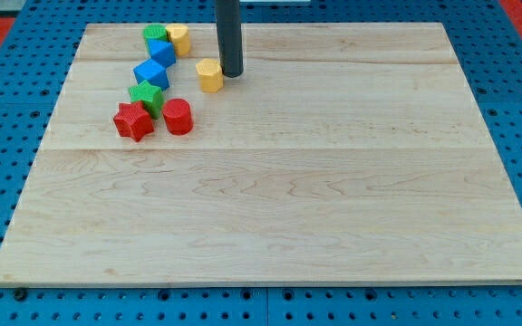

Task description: Keep the yellow hexagon to the right of the blue cube

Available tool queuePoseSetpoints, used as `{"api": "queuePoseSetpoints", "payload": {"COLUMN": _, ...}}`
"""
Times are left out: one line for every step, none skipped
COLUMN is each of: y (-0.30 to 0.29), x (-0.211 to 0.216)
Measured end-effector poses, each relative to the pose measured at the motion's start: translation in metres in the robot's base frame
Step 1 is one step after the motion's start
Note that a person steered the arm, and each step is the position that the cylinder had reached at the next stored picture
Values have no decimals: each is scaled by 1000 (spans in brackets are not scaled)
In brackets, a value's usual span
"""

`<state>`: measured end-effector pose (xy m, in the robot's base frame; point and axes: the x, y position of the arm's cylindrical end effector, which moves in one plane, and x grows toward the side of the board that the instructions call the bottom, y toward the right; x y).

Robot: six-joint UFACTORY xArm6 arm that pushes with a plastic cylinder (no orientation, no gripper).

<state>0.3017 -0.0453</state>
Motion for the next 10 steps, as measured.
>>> {"api": "queuePoseSetpoints", "payload": {"y": -9, "x": 7}}
{"api": "queuePoseSetpoints", "payload": {"y": -13, "x": 7}}
{"api": "queuePoseSetpoints", "payload": {"y": -21, "x": 7}}
{"api": "queuePoseSetpoints", "payload": {"y": -25, "x": 7}}
{"api": "queuePoseSetpoints", "payload": {"y": -23, "x": 7}}
{"api": "queuePoseSetpoints", "payload": {"y": 13, "x": -8}}
{"api": "queuePoseSetpoints", "payload": {"y": 38, "x": -61}}
{"api": "queuePoseSetpoints", "payload": {"y": 15, "x": -108}}
{"api": "queuePoseSetpoints", "payload": {"y": -14, "x": -109}}
{"api": "queuePoseSetpoints", "payload": {"y": -54, "x": -110}}
